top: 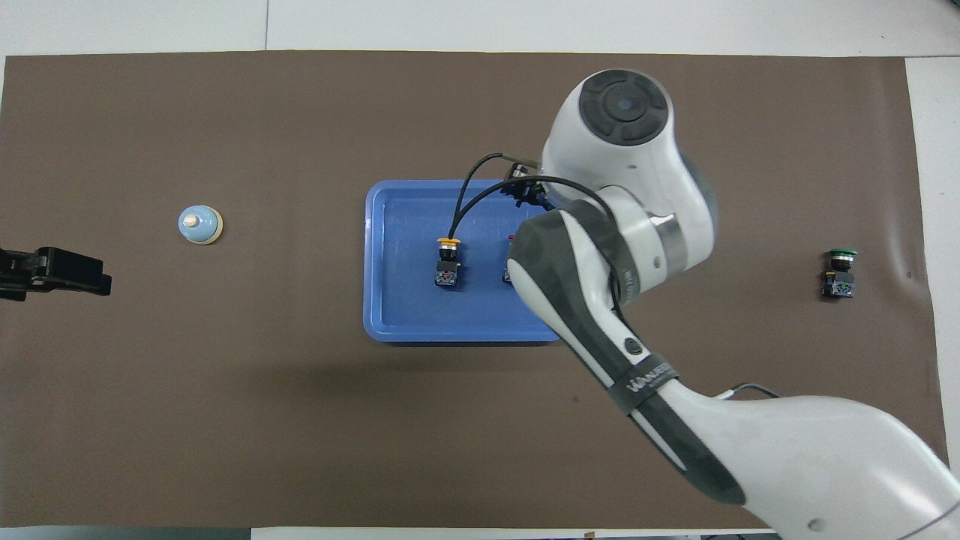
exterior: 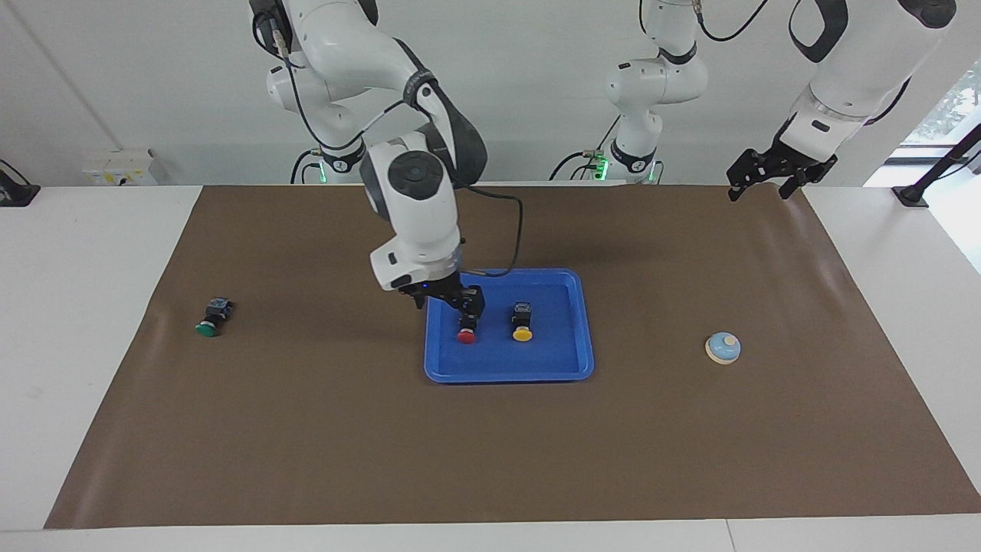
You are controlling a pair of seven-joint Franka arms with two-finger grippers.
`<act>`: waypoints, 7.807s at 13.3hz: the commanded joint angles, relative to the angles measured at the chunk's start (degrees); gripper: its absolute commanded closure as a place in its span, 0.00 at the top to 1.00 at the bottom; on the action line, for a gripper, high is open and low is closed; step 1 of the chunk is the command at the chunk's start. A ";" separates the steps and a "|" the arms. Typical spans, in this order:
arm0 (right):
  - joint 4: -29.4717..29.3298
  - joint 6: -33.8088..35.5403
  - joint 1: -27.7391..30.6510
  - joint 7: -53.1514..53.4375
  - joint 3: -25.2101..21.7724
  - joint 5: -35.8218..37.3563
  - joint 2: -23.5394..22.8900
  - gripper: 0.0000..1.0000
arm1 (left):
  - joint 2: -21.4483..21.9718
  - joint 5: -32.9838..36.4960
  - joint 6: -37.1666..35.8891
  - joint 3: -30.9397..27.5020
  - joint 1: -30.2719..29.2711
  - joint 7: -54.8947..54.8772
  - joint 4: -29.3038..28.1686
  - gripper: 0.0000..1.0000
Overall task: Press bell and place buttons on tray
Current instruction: 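Place the yellow button in the tray beside the red one, then move the right gripper back and grasp the green button, then carry the green button into the tray with the right gripper, then withdraw the right gripper while the left gripper presses the bell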
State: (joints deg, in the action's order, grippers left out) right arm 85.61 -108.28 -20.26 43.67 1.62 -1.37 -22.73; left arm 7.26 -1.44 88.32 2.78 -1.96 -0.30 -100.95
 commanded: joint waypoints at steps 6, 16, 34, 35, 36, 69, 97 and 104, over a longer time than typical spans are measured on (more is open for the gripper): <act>6.48 5.54 22.34 -31.95 0.32 4.00 5.85 1.00 | 0.04 -0.23 -0.78 -0.05 -0.15 -0.05 0.40 1.00; 38.20 -26.70 40.11 -48.76 0.41 5.42 14.73 1.00 | 0.04 -0.23 -0.78 -0.05 -0.15 -0.05 0.40 1.00; 45.26 -35.43 42.93 -53.07 1.02 4.45 14.47 0.00 | 0.04 -0.23 -0.78 -0.05 -0.15 -0.05 0.40 1.00; 44.30 -34.99 42.76 -53.07 1.19 4.54 14.38 0.00 | 0.04 -0.23 -0.78 -0.05 -0.15 -0.05 0.40 1.00; 43.24 -33.77 41.02 -52.90 1.46 4.45 14.55 0.00 | 0.04 -0.23 -0.78 -0.05 -0.15 -0.05 0.40 1.00; 1.73 -20.73 -20.17 4.76 1.55 -0.30 -11.55 0.00 | -0.75 -0.14 7.66 -0.23 -2.78 -0.31 -2.68 1.00; -2.82 11.05 6.61 -24.82 0.41 -1.44 7.51 1.00 | -19.21 0.48 33.50 -0.23 -1.82 0.65 -4.34 0.00; 0.76 19.94 19.19 -40.24 0.49 -0.56 16.81 1.00 | -21.66 0.48 41.05 -0.23 -1.11 1.53 -8.65 0.00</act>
State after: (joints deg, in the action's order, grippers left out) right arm 82.44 -89.07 -2.78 4.73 1.58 -1.97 -10.34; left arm -13.68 -1.43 126.50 2.78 -3.43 0.27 -108.27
